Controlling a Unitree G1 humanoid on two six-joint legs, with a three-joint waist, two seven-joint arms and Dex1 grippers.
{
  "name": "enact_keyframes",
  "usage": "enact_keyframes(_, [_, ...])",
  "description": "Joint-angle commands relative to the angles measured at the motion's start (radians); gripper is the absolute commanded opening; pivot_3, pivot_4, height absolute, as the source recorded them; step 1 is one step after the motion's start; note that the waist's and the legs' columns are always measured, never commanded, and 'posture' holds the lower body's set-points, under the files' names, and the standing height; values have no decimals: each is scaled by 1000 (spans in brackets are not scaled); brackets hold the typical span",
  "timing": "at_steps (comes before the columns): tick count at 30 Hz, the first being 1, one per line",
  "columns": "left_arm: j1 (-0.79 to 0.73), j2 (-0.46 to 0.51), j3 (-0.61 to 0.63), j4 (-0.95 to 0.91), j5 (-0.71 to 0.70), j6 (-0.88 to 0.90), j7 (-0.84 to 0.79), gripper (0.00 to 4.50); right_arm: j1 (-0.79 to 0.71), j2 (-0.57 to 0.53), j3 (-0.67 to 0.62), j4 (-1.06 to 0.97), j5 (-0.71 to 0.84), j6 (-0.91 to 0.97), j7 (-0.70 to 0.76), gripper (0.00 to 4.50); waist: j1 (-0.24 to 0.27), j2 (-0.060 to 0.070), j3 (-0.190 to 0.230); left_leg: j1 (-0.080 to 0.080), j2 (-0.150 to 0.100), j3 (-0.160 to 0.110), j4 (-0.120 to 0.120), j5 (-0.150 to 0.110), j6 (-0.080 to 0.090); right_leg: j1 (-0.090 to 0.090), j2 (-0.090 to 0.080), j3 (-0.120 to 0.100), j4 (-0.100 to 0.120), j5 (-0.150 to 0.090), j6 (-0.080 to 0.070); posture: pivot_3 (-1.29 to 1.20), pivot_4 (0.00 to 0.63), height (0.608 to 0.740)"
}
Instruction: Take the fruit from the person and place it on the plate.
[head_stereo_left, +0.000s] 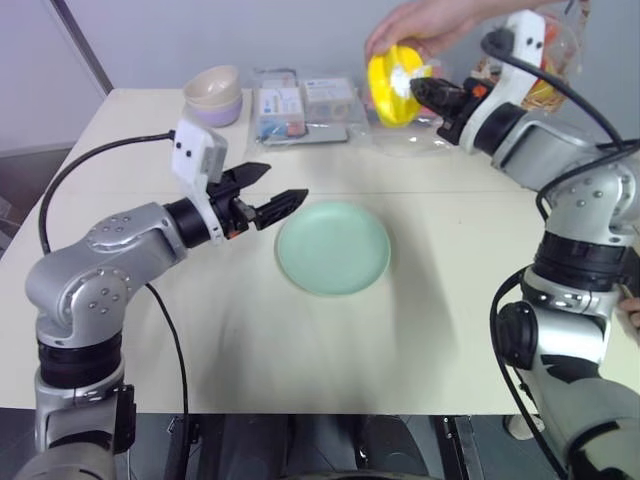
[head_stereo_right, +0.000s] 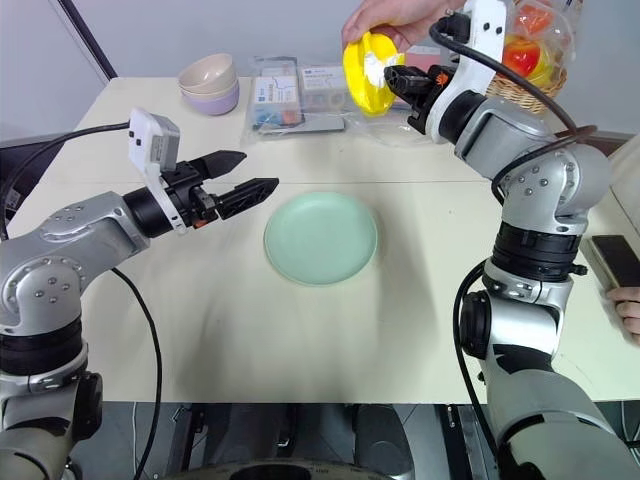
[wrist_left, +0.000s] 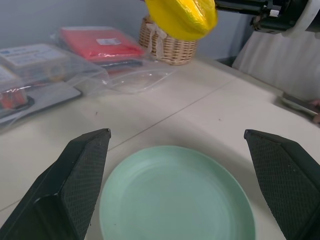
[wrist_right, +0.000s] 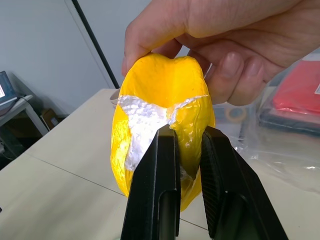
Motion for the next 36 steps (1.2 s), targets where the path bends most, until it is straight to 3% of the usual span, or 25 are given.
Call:
enact_keyframes(1, [-10, -1, 9, -13, 6, -31, -6, 4500, -4, -18, 19, -69, -4, -7, 19, 481, 0, 0, 0, 0, 0, 0, 0, 0, 0, 0, 0, 0, 0, 0, 0, 0, 150, 740])
enact_keyframes(14, [19, 8, 26, -11, -4, -26, 2, 4500, 120, -72, 112, -196, -35, 3, 90, 481, 3, 0, 0, 0, 0, 0, 0, 0, 0, 0, 0, 0, 0, 0, 0, 0, 150, 740])
enact_keyframes(25, [82, 69, 56, -16, -18, -12, -30, 4500, 402, -150, 286, -423, -94, -30, 189, 481, 3, 0, 0, 0, 0, 0, 0, -1, 2, 0, 0, 0, -1, 0, 0, 0, 150, 740])
enact_keyframes(36, [139, 105, 58, -45, -29, 2, -42, 4500, 508, -124, 422, -409, -214, -140, 235, 481, 4, 0, 0, 0, 0, -1, 0, -1, 2, 0, 0, 0, -1, 0, 0, 0, 150, 740])
